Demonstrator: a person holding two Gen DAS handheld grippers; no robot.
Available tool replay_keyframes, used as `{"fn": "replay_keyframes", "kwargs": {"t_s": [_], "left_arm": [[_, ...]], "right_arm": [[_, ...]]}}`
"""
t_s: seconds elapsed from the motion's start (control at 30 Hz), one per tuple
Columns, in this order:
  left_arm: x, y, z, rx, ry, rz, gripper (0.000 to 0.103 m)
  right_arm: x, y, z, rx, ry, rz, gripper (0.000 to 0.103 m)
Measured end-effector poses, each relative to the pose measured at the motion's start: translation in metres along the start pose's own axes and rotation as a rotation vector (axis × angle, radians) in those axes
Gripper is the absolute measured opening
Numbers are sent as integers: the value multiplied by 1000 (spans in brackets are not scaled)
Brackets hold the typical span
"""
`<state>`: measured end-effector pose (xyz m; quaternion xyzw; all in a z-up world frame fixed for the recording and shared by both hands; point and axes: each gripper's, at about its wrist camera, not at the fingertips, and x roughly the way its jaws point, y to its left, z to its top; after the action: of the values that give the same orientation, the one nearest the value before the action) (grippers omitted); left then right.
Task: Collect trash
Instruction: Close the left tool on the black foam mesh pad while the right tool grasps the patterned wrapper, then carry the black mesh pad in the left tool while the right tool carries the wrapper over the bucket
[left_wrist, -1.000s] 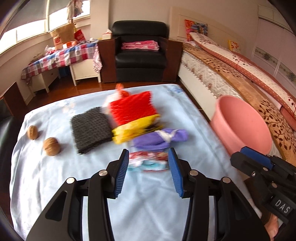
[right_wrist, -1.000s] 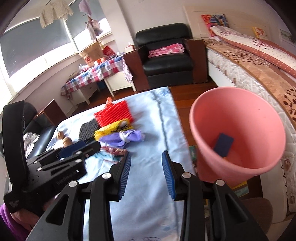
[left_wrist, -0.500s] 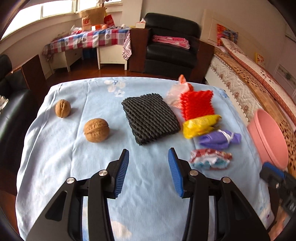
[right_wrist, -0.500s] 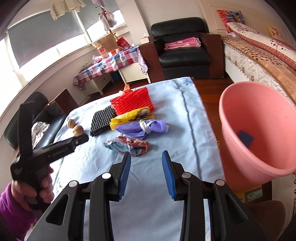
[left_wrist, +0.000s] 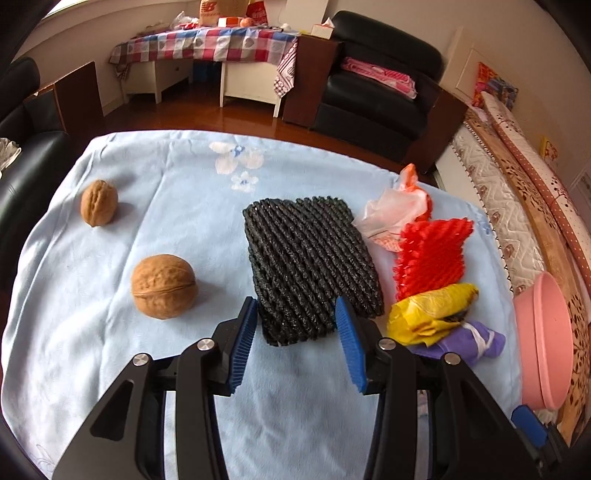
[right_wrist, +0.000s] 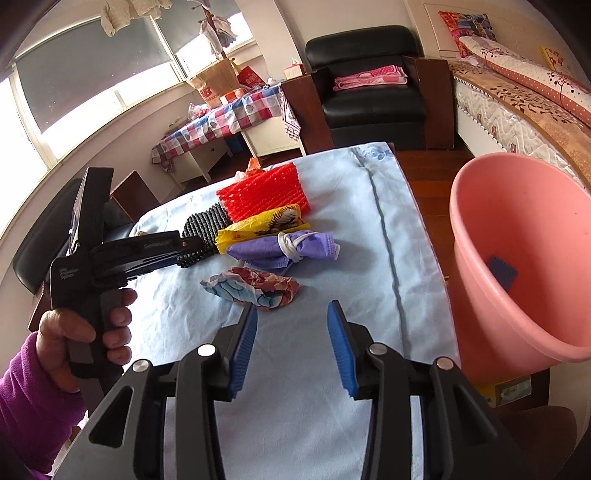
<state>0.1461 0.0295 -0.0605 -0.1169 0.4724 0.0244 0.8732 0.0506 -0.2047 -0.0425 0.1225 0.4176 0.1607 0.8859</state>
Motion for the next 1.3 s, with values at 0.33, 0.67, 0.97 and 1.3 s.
{"fn": "replay_keyframes", "kwargs": {"t_s": [0.33, 0.67, 0.97, 1.3], "left_arm": [[1, -10, 2, 18, -31, -13, 27], [-21, -9, -2, 55, -77, -38, 11], [-52, -13, -12, 69, -136, -45, 11], [-75, -16, -22, 78, -168, -65, 11]], "right_arm": [[18, 34, 14, -152, 27, 56, 52], [59, 68, 18, -340, 117, 21, 55], [73, 65, 18, -365, 119, -58, 8], [28, 56, 17, -258, 57, 52, 1]]}}
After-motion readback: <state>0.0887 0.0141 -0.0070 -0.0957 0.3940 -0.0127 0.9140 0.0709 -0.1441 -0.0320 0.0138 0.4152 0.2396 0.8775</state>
